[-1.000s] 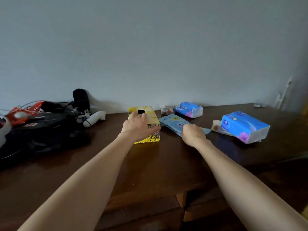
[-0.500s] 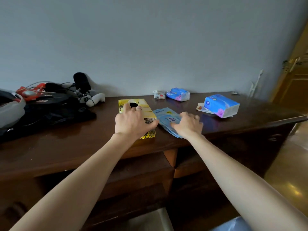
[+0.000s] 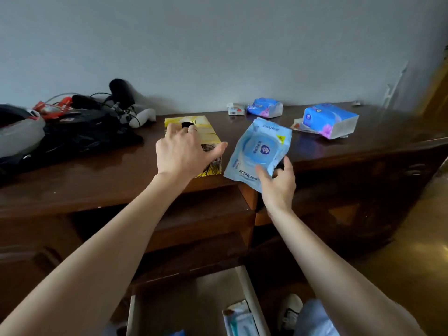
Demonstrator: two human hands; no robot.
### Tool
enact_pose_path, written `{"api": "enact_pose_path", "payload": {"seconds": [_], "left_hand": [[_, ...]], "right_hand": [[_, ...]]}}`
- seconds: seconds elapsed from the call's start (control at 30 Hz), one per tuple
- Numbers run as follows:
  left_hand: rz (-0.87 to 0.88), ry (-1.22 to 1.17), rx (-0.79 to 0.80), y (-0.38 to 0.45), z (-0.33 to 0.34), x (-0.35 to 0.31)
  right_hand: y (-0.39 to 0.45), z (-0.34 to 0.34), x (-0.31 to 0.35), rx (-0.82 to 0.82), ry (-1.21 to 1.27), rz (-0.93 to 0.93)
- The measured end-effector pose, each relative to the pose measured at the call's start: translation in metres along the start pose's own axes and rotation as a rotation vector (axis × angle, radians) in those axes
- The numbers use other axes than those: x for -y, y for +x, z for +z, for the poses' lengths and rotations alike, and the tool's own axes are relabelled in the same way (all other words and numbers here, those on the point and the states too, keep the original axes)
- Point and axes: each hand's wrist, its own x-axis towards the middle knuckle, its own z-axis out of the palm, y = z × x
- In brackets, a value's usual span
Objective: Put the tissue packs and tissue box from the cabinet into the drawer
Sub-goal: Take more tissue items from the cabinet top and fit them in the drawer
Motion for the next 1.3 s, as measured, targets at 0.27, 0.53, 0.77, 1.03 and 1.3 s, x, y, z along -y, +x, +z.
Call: {"api": "enact_pose_path", "payload": {"seconds": [0.27, 0.53, 0.77, 1.03, 1.3], "left_hand": [[-0.002, 0.071, -0.153, -0.075, -0.039, 0.005], [0.206, -0.009, -0.032, -0.203, -0.049, 0.027], [0.393, -0.025, 0.276, -0.327, -0.003, 0.056], [0.169, -0.049, 0.708, -0.403, 0.074, 0.065], [0.201, -0.208, 0.788, -0.422, 0.13, 0.035]], "right_hand": [[-0.046, 0.012, -0.037, 0.229, 0.356, 0.12], [-0.095, 0.007, -0.084, 0.501, 0.447, 0.182], [-0.132, -0.004, -0.13, 0.412, 0.177, 0.13], [-0.159, -0.026, -0.223, 0.527, -0.48, 0.167], [-0.16, -0.067, -0.265, 0.68, -0.798, 0.12]]}}
